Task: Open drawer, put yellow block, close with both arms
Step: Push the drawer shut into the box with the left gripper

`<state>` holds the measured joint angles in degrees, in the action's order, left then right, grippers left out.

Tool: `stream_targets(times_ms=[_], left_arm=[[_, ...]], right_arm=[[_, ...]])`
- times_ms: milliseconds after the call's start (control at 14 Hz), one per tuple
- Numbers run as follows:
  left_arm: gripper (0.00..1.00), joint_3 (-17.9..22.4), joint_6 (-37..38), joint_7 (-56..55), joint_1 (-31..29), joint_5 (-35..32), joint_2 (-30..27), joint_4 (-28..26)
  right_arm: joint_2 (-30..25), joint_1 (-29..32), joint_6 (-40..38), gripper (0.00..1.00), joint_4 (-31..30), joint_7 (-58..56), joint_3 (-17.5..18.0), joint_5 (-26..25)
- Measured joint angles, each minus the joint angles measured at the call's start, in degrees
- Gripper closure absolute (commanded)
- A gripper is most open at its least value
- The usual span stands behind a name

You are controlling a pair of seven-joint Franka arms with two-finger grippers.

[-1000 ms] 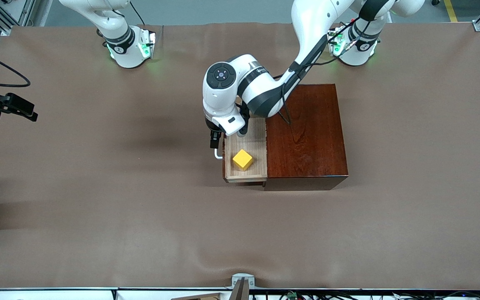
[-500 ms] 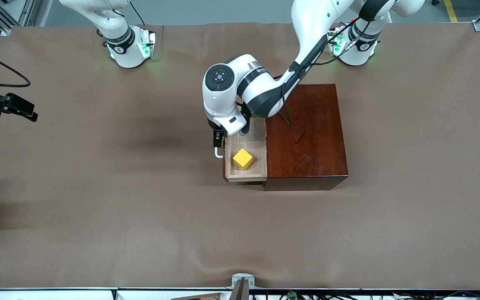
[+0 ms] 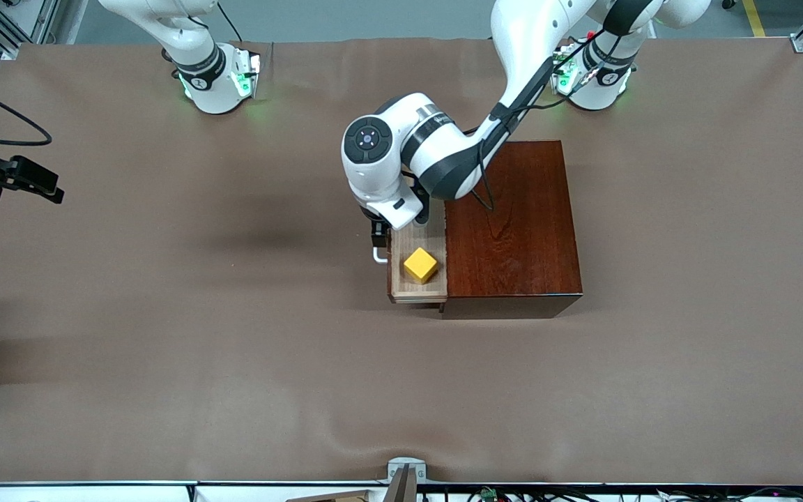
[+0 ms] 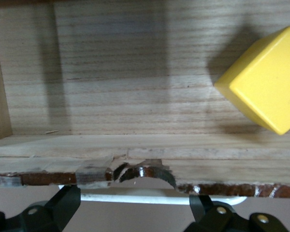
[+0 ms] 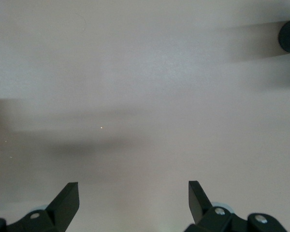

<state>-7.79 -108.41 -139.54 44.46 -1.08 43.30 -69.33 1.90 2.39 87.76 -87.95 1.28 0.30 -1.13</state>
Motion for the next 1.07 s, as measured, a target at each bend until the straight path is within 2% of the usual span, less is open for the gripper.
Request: stream_targets(times_ms=[571,1071], left_arm=[[0.0,3.38,6.85,-0.25,0.18,0.03,-0.14,0.6],[0.0,4.95,11.59,-4.87,0.04,-3.82,-0.13,0.23]], right_arm=[[0.0,0.0,0.0,0.0,0.01,0.0,0.08,0.0],[0.0,0.0,0.0,0.0,0.01,0.0,0.1,0.0]])
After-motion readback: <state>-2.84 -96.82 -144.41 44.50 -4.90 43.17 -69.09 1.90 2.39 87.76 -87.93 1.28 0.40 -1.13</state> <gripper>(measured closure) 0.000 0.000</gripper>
